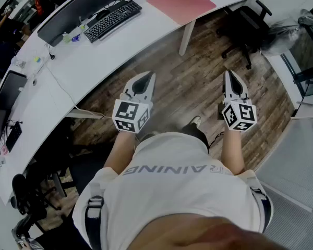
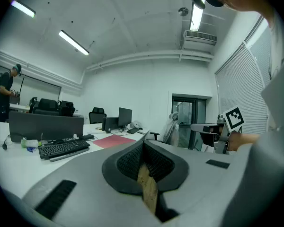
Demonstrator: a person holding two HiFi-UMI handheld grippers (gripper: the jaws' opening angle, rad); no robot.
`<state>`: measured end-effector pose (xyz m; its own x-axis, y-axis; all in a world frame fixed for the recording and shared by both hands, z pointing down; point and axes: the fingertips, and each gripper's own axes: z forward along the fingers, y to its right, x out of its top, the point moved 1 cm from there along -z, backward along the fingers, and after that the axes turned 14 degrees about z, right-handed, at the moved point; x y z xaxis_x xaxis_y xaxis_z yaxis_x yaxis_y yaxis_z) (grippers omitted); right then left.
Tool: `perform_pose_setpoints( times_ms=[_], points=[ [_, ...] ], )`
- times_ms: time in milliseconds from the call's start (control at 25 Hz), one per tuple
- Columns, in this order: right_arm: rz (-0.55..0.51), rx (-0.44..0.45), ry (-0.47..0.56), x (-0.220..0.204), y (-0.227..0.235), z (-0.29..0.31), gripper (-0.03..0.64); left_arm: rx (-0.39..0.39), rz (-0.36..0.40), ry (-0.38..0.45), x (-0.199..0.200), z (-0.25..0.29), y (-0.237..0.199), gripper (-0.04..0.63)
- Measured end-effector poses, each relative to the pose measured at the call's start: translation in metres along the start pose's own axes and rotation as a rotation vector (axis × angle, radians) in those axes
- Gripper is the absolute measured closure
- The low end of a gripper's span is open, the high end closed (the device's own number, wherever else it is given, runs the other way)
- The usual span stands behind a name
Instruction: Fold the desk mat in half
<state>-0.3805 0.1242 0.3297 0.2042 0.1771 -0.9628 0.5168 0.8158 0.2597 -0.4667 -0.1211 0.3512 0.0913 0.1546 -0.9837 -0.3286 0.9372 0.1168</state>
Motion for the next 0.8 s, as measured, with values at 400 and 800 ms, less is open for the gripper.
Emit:
perform_pose_setpoints(
  times_ms=[400, 800],
  points=[
    [-0.008, 0.028, -0.011, -0.001, -0.008, 0.001, 0.594, -0.007, -0.015, 0.005, 0.002, -0.003, 0.004, 0.568],
    [0.074, 0.064, 0.018, 0.003, 0.004, 0.019, 0.594, 0.037, -0.023, -0.012, 0.002, 0.006, -0.002, 0.568]
  ],
)
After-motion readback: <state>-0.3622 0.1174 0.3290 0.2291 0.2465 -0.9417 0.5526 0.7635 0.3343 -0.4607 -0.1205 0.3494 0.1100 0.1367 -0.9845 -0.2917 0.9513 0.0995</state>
